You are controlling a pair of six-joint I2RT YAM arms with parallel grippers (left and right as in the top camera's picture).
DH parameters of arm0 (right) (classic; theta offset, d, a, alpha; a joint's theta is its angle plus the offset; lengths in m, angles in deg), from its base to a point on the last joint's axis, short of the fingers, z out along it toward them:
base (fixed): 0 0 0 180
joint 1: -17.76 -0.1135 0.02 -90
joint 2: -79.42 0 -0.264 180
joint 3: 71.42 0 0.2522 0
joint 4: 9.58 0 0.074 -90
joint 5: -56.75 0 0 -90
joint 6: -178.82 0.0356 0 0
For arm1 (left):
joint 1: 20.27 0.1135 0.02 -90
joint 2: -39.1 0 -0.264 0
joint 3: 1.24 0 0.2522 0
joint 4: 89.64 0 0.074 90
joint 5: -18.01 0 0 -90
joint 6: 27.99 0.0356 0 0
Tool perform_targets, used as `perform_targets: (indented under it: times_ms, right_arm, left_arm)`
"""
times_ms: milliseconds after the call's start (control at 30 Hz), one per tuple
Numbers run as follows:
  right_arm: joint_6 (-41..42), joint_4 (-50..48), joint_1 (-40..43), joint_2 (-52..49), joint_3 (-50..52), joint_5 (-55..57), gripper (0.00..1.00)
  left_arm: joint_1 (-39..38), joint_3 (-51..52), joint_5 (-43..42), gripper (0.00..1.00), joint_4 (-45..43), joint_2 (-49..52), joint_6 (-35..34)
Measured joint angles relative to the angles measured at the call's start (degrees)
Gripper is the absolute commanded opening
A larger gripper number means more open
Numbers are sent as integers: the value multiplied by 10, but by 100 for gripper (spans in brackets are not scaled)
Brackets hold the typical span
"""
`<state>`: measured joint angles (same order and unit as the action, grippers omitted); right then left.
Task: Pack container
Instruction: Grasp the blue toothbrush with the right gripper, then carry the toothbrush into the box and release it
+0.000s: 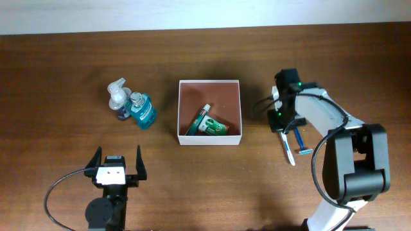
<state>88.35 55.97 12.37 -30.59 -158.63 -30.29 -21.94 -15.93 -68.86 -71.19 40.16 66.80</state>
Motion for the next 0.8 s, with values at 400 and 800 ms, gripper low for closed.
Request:
perform_targets:
  times_ms: [400,800]
  right_arm:
    - [-135,176,-79,25,-302,-57,4]
    - [-362,133,-272,28,-307,-65,4]
  left_arm:
    - [0,0,0,99,0,0,0]
    - [0,0,0,99,0,0,0]
